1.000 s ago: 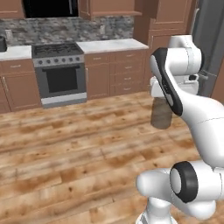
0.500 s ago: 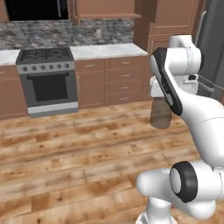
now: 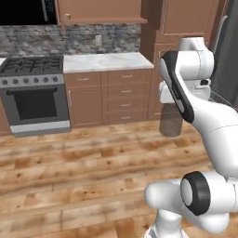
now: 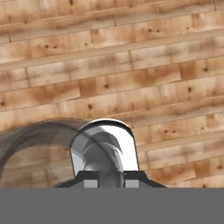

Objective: Pick the candle and jar from the dining table and place them in the open cabinet. Close the cabinet after placing the objects.

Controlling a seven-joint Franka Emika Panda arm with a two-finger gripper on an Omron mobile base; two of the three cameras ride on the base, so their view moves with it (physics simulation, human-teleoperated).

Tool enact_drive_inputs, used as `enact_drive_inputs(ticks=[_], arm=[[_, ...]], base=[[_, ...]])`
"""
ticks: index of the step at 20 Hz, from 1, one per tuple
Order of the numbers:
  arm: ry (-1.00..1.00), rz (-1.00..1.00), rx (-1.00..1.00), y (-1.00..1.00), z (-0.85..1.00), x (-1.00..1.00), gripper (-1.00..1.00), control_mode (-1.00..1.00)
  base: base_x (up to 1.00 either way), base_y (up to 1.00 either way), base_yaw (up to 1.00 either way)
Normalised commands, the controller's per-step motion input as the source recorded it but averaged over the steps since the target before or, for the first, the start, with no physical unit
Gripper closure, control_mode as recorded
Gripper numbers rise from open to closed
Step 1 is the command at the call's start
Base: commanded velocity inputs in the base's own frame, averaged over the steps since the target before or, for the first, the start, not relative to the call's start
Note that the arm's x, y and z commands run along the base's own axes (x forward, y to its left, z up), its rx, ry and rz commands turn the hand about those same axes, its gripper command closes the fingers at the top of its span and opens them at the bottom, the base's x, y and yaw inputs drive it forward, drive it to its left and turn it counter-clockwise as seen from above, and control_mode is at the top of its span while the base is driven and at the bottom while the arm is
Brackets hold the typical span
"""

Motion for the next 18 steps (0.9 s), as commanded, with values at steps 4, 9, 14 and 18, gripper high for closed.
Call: enact_drive_inputs(ticks=[4, 9, 14, 18], arm=[[0.0, 0.0, 0.0, 0.0, 0.0, 0.0, 1.0, 1.0], [0.0, 0.0, 0.0, 0.0, 0.0, 0.0, 1.0, 1.0], [0.0, 0.0, 0.0, 0.0, 0.0, 0.0, 1.0, 1.0], [0.0, 0.0, 0.0, 0.0, 0.0, 0.0, 1.0, 1.0]], base=[[0.96, -0.67, 0.08], [0.97, -0.56, 0.0], [0.87, -0.31, -0.13], [0.81, 0.04, -0.24]])
